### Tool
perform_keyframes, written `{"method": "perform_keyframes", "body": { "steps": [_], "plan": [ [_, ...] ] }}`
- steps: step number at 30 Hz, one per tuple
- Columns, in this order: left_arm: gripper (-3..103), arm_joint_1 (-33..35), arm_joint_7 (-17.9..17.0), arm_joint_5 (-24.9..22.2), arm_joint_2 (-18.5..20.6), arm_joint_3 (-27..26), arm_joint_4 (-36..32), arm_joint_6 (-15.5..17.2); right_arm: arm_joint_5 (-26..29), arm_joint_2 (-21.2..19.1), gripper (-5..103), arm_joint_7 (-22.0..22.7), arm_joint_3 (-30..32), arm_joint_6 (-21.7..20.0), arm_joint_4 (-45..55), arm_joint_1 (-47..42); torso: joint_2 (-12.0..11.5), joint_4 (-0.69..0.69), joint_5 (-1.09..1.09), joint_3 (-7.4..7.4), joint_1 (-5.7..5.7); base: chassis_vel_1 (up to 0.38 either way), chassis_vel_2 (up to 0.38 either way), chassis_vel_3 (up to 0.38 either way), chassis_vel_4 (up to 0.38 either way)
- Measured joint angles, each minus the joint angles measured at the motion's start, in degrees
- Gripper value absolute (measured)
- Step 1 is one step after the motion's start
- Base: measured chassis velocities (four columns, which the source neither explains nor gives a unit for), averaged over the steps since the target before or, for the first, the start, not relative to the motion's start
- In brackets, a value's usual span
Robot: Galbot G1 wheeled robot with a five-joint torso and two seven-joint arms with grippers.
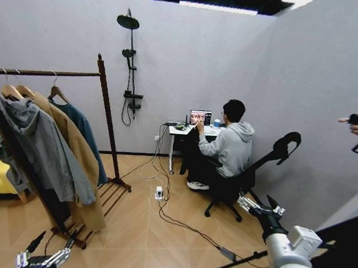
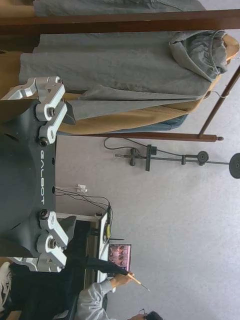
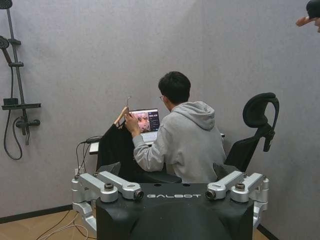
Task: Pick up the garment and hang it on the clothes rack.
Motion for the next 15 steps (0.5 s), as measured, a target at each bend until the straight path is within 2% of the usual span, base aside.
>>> {"method": "perform_keyframes", "body": {
  "steps": [15],
  "plan": [
    [100, 0.00, 0.00, 0.00, 0.00, 0.00, 0.00, 0.00, -0.72, 0.02, 100, 0.31, -1.15, -0.32, -0.11, 0.03, 0.00, 0.01, 0.00, 0.00, 0.00, 0.144, -0.159, -0.156, 0.146]
  ]
}}
